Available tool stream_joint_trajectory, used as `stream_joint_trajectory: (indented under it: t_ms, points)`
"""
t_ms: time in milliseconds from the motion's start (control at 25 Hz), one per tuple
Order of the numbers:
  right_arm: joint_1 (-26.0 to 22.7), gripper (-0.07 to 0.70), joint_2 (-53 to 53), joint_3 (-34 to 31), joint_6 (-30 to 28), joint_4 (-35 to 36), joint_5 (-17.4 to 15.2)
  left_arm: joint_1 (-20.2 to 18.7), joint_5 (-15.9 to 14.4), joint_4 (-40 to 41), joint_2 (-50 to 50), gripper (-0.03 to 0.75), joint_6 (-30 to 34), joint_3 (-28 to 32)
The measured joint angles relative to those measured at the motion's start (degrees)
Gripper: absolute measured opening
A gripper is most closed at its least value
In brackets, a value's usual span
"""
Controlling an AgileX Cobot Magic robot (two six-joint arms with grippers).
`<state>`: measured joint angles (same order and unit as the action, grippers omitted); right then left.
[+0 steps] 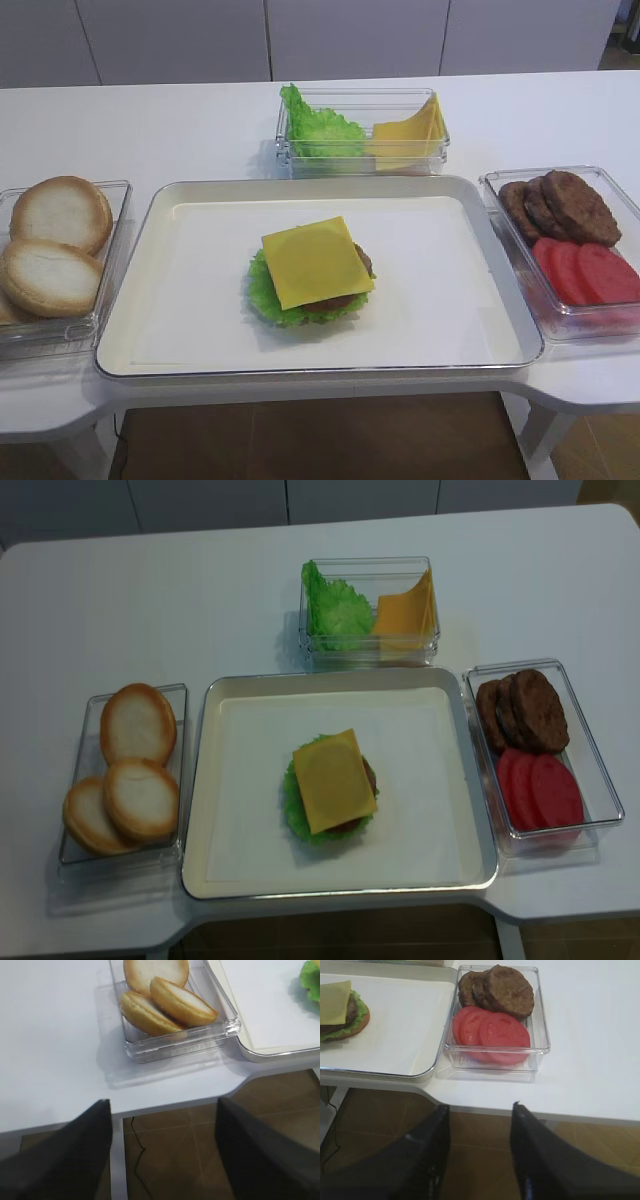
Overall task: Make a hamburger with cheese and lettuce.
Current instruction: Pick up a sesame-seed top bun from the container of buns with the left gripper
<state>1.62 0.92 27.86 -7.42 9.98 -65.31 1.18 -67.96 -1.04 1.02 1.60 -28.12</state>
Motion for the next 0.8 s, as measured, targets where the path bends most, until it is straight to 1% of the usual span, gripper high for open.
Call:
stream_joint_trajectory:
  t_ms: [800]
  points:
    - [0.0, 0.319, 0.0, 0.0, 0.0, 0.0, 0.0, 0.0, 0.0, 0.0, 0.0, 0.478, 0.0, 0.0]
